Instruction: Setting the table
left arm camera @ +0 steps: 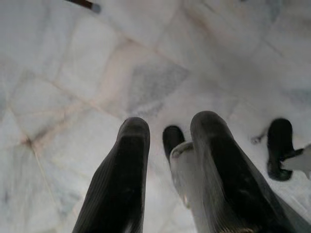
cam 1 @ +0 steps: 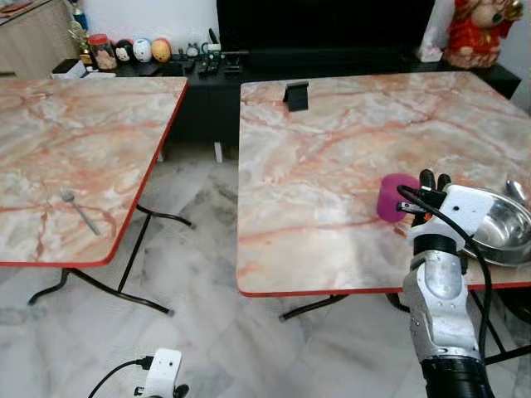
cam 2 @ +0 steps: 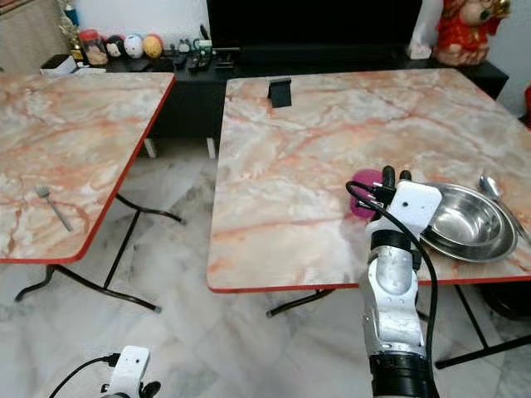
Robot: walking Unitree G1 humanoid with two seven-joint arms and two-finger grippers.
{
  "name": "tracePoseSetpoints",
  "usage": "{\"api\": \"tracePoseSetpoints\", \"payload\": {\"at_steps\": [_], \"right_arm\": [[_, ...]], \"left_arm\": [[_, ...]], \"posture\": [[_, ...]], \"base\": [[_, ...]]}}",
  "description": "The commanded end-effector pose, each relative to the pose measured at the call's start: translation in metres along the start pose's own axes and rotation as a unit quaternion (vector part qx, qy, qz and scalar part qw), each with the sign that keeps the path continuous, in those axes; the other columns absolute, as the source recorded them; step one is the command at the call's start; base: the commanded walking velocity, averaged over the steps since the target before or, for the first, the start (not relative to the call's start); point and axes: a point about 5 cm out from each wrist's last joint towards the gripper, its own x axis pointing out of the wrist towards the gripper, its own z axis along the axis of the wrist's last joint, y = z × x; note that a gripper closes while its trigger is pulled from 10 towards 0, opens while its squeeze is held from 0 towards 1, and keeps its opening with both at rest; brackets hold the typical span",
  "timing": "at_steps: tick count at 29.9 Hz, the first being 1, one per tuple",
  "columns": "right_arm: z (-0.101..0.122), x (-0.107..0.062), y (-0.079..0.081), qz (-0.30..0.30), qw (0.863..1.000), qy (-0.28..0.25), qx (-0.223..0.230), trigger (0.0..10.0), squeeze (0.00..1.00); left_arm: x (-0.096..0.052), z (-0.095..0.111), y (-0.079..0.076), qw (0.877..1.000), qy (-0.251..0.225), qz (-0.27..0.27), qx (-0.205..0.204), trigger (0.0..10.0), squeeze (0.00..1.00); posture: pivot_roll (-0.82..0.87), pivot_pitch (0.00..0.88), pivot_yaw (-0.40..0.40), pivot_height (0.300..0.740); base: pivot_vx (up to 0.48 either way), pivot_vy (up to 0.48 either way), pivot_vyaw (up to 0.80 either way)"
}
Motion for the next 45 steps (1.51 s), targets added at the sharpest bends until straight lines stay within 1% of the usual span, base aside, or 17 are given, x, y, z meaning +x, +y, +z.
{"api": "tracePoseSetpoints", "payload": {"at_steps": [1, 8, 10, 17, 21, 25, 27, 32, 45], "right_arm": [[0.003, 0.001, 0.006, 0.009, 1.0, -0.008, 0.004, 10.0, 0.0], [0.005, 0.002, 0.008, 0.012, 1.0, -0.014, 0.007, 10.0, 0.0], [0.004, 0.001, 0.009, 0.012, 1.0, -0.014, 0.007, 10.0, 0.0], [0.003, -0.001, 0.009, 0.012, 1.0, -0.013, 0.009, 10.0, 0.0], [0.002, -0.002, 0.007, 0.012, 1.0, -0.013, 0.007, 10.0, 0.0], [0.003, 0.001, 0.001, 0.0, 1.0, -0.014, 0.005, 10.0, 0.0], [0.004, 0.002, 0.001, 0.002, 1.0, -0.016, 0.005, 10.0, 0.0], [0.003, 0.001, 0.002, 0.006, 1.0, -0.015, 0.006, 10.0, 0.0], [0.003, 0.001, 0.003, 0.008, 1.0, -0.014, 0.008, 10.0, 0.0]], "left_arm": [[-0.002, -0.007, 0.004, 1.0, 0.014, 0.004, 0.006, 10.0, 0.0], [-0.003, -0.011, 0.005, 1.0, 0.017, 0.004, 0.008, 10.0, 0.0], [-0.004, -0.014, 0.01, 1.0, 0.019, 0.006, 0.009, 10.0, 0.0], [-0.006, -0.018, 0.015, 1.0, 0.022, 0.008, 0.009, 10.0, 0.0], [-0.007, -0.021, 0.018, 1.0, 0.025, 0.01, 0.01, 10.0, 0.0], [-0.007, -0.022, 0.019, 1.0, 0.026, 0.012, 0.01, 10.0, 0.0], [-0.007, -0.022, 0.019, 1.0, 0.026, 0.012, 0.01, 10.0, 0.0], [-0.005, -0.02, 0.008, 1.0, 0.021, 0.005, 0.012, 10.0, 0.0], [-0.004, -0.017, 0.005, 1.0, 0.015, 0.004, 0.009, 10.0, 0.0]], "posture": [[-0.01, 0.0, 0.007, 0.74], [-0.01, 0.0, 0.006, 0.74], [-0.01, 0.0, 0.005, 0.74], [-0.01, 0.0, 0.005, 0.74], [-0.01, 0.0, 0.002, 0.74], [-0.01, 0.0, 0.002, 0.74], [-0.01, 0.0, 0.003, 0.74], [-0.01, 0.0, 0.003, 0.74], [-0.01, 0.0, -0.002, 0.74]], "base": [[0.0, 0.315, 0.0], [0.0, 0.32, 0.0], [0.0, 0.319, 0.0], [0.0, 0.32, 0.0], [0.0, 0.321, 0.0], [0.0, 0.321, 0.0], [0.0, 0.321, 0.0], [0.0, 0.32, 0.0], [0.0, 0.322, 0.0]]}}
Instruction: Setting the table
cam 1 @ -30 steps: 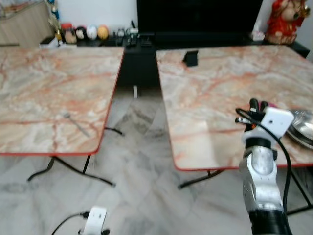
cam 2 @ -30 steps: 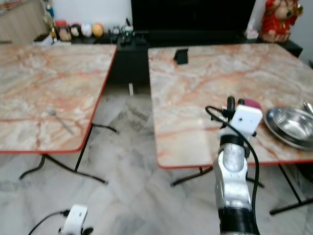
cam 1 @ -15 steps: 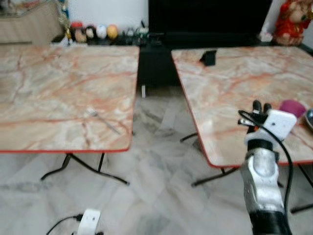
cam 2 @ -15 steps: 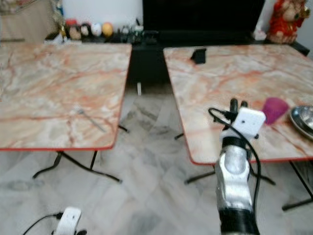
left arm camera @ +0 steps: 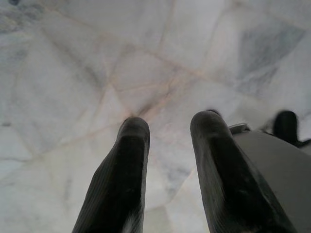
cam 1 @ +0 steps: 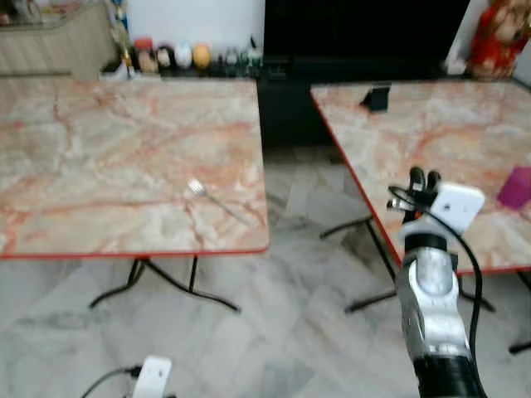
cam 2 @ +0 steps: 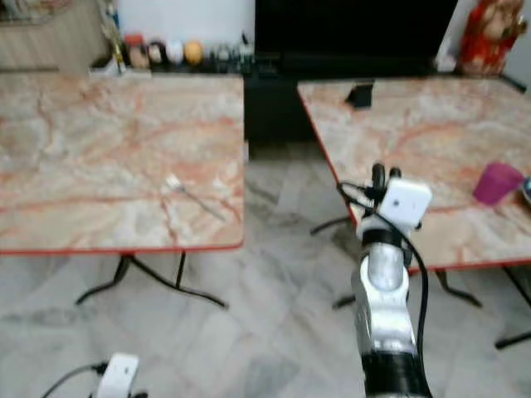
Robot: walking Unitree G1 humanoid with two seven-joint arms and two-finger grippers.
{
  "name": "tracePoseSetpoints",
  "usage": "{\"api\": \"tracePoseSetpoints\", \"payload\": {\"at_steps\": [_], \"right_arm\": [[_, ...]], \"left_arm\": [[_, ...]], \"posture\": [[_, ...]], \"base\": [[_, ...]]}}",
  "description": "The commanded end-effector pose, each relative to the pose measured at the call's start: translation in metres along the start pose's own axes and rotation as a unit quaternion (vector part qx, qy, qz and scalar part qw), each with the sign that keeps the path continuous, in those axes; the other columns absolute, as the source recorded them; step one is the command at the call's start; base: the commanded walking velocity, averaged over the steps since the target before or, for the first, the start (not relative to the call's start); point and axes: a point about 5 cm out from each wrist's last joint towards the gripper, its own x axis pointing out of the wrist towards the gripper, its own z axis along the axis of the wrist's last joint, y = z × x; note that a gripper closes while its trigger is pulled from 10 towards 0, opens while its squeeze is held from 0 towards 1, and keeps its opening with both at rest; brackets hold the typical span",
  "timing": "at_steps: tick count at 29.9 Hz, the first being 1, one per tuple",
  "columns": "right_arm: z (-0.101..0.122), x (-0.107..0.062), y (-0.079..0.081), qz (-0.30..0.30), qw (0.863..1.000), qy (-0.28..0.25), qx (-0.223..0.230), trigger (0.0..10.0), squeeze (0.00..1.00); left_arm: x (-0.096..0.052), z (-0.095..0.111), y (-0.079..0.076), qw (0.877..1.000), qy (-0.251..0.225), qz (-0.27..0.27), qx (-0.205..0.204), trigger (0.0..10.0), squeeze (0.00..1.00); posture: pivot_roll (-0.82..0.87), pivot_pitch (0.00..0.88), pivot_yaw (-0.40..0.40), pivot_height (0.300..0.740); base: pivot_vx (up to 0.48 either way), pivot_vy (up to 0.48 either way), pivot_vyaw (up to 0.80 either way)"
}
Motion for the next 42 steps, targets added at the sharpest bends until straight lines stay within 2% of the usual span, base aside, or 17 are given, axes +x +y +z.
{"api": "tracePoseSetpoints", "payload": {"at_steps": [1, 12, 22, 35, 42], "right_arm": [[0.001, 0.0006, -0.0054, -0.01, 1.0, -0.001, -0.001, 10.0, 0.0], [0.0002, 0.0017, -0.0027, -0.007, 1.0, 0.002, 0.003, 10.0, 0.0], [-0.0002, 0.0036, -0.0009, -0.004, 1.0, 0.006, 0.004, 10.0, 0.0], [0.0, 0.0039, 0.0017, 0.007, 1.0, 0.006, -0.005, 10.0, 0.0], [0.0008, 0.0039, 0.0029, 0.008, 1.0, 0.002, -0.002, 10.0, 0.0]], "left_arm": [[0.0009, 0.0012, -0.006, 1.0, 0.0, -0.008, 0.003, 10.0, 0.0], [0.0026, 0.0093, -0.0069, 1.0, -0.008, -0.006, -0.002, 10.0, 0.0], [0.002, 0.0088, -0.0011, 1.0, -0.008, -0.001, -0.005, 10.0, 0.0], [0.0021, 0.0084, -0.0031, 1.0, -0.008, -0.006, -0.006, 10.0, 0.0], [0.0028, 0.0112, -0.0054, 1.0, -0.01, -0.008, -0.003, 10.0, 0.0]], "posture": [[-0.01, 0.0, -0.002, 0.74], [0.01, 0.0, -0.006, 0.74], [0.02, 0.0, -0.01, 0.74], [0.02, 0.0, -0.013, 0.74], [0.02, 0.0, -0.013, 0.74]], "base": [[0.0, 0.322, 0.0], [0.0, 0.322, 0.0], [0.0, 0.0, 0.0], [0.0, 0.0, 0.0], [0.0, 0.0, 0.79]]}}
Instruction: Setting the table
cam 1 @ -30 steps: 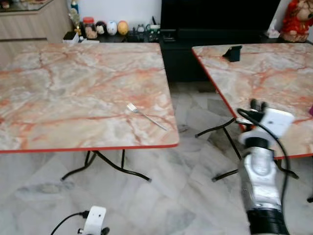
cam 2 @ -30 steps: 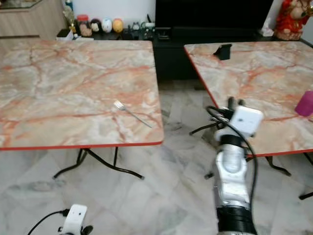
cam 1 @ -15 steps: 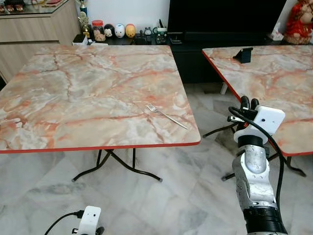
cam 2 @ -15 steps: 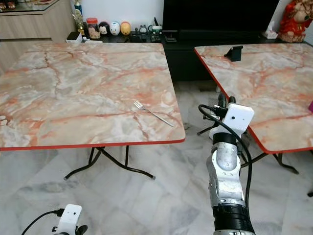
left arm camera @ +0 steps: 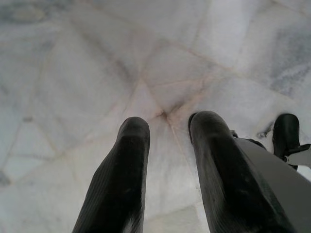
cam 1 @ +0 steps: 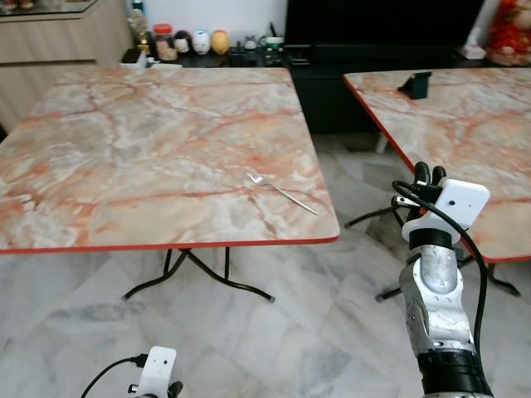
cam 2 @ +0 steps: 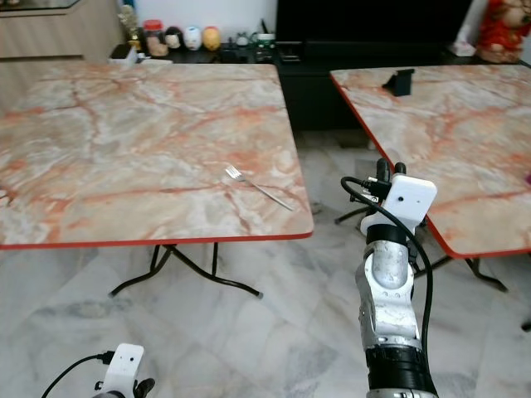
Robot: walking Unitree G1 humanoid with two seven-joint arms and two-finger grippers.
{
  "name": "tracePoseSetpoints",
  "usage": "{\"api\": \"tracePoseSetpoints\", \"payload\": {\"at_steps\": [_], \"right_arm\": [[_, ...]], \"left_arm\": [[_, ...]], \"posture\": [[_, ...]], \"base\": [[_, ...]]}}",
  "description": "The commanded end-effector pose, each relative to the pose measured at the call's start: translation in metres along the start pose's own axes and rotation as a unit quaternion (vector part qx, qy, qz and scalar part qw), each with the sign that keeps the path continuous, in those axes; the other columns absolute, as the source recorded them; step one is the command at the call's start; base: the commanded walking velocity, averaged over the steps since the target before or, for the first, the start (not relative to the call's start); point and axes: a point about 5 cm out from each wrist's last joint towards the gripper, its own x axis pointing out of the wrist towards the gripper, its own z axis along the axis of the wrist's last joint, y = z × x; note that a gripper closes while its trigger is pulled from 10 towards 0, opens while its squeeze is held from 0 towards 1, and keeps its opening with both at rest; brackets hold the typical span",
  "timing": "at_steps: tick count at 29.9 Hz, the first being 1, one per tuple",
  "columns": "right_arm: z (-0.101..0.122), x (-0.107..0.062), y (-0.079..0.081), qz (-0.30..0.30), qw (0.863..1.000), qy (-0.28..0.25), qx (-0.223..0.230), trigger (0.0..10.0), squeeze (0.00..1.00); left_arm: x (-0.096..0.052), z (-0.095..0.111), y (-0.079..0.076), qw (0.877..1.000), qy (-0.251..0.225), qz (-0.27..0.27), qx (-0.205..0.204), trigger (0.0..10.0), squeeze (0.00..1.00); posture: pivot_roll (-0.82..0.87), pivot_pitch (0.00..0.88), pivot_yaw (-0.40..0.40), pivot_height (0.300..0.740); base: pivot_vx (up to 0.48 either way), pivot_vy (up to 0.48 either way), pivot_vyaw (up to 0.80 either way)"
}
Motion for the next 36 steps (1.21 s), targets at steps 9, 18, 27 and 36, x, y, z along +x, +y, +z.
{"api": "tracePoseSetpoints", "payload": {"at_steps": [9, 18, 27, 36], "right_arm": [[0.0005, 0.0006, 0.0014, 0.002, 1.0, 0.0, 0.002, 10.0, 0.0], [0.0006, 0.0012, 0.0023, 0.003, 1.0, 0.0, 0.005, 10.0, 0.0], [-0.0005, 0.0017, 0.0023, 0.001, 1.0, 0.004, 0.011, 10.0, 0.0], [-0.0014, 0.0028, 0.0012, -0.002, 1.0, 0.007, 0.011, 10.0, 0.0]], "left_arm": [[-0.0007, -0.0034, 0.0013, 1.0, 0.008, -0.002, 0.003, 10.0, 0.0], [-0.0003, -0.0031, -0.0026, 1.0, 0.006, -0.007, 0.005, 10.0, 0.0], [-0.001, -0.0071, -0.0032, 1.0, 0.013, -0.007, 0.004, 10.0, 0.0], [-0.0022, -0.0104, 0.0018, 1.0, 0.02, -0.003, 0.003, 10.0, 0.0]], "posture": [[0.02, 0.0, -0.01, 0.74], [0.02, 0.0, -0.011, 0.74], [0.02, 0.0, -0.015, 0.74], [0.02, 0.0, -0.016, 0.74]], "base": [[0.0, 0.0, 0.8], [0.0, 0.0, 0.66], [0.0, 0.0, 0.0], [0.203, 0.0, 0.0]]}}
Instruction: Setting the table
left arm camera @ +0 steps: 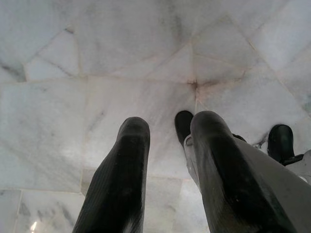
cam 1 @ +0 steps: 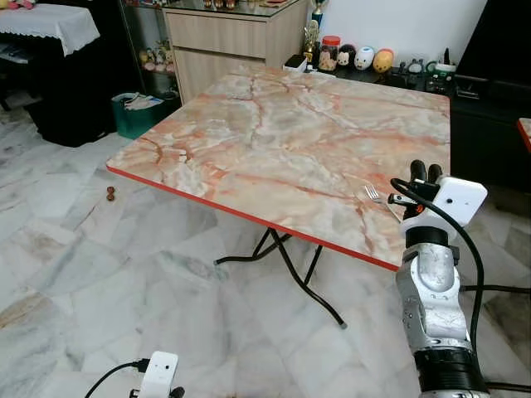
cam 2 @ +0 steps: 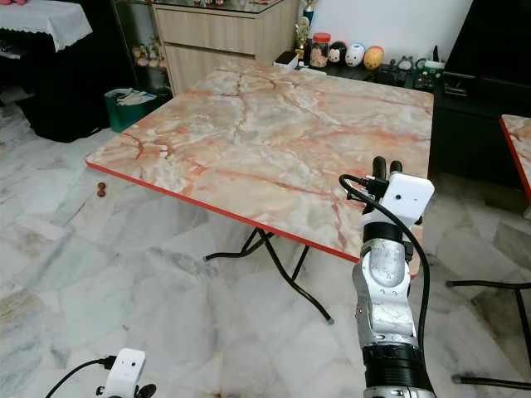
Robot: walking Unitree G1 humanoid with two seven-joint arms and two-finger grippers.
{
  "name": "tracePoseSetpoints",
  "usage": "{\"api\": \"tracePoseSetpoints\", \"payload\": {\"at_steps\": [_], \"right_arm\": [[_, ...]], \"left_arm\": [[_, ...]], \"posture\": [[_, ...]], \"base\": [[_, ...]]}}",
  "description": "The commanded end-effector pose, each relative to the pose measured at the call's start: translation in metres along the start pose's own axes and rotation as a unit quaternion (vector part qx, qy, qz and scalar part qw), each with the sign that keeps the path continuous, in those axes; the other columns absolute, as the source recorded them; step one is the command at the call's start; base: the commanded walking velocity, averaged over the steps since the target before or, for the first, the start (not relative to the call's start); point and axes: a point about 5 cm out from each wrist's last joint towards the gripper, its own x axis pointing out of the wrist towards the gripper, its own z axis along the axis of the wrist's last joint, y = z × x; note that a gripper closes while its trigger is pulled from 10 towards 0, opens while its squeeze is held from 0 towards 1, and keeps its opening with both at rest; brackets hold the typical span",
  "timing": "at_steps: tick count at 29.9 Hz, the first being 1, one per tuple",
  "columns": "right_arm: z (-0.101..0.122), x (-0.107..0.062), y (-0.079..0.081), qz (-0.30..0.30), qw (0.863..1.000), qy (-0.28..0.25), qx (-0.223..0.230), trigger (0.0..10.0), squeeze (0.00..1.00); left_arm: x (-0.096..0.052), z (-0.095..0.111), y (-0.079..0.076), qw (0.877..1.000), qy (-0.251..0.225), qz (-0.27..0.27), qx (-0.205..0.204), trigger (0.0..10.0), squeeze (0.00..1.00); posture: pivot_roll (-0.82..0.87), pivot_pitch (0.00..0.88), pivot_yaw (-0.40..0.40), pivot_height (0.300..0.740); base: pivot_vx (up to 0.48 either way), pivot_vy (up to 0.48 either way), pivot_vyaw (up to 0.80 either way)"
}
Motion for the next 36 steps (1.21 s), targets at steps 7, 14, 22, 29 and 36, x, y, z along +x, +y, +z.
{"api": "tracePoseSetpoints", "payload": {"at_steps": [7, 14, 22, 29, 36], "right_arm": [[-0.0016, 0.0021, -0.0018, -0.007, 1.0, 0.009, 0.0, 10.0, 0.0], [-0.0015, 0.0032, -0.0017, -0.009, 1.0, 0.008, 0.001, 10.0, 0.0], [-0.0016, 0.0036, -0.0013, -0.01, 1.0, 0.009, 0.001, 10.0, 0.0], [-0.0025, 0.0033, -0.0007, -0.01, 1.0, 0.011, 0.0, 10.0, 0.0], [-0.0037, 0.0029, -0.0003, -0.009, 1.0, 0.014, 0.0, 10.0, 0.0]], "left_arm": [[0.0, 0.0006, 0.0039, 1.0, 0.005, 0.002, -0.001, 10.0, 0.0], [0.0006, 0.0025, 0.0021, 1.0, 0.004, 0.001, -0.001, 10.0, 0.0], [0.001, 0.0035, 0.0005, 1.0, 0.003, 0.001, 0.0, 10.0, 0.0], [0.0012, 0.0038, -0.0016, 1.0, 0.002, -0.001, 0.001, 10.0, 0.0], [0.0011, 0.0027, -0.0036, 1.0, 0.001, -0.004, 0.002, 10.0, 0.0]], "posture": [[0.02, 0.0, -0.018, 0.74], [0.02, 0.0, -0.019, 0.74], [0.02, 0.0, -0.02, 0.74], [0.02, 0.0, -0.018, 0.74], [0.02, 0.0, -0.018, 0.74]], "base": [[0.266, 0.0, 0.0], [0.267, 0.0, 0.0], [0.27, 0.0, 0.0], [0.266, 0.0, 0.0], [0.263, 0.0, 0.0]]}}
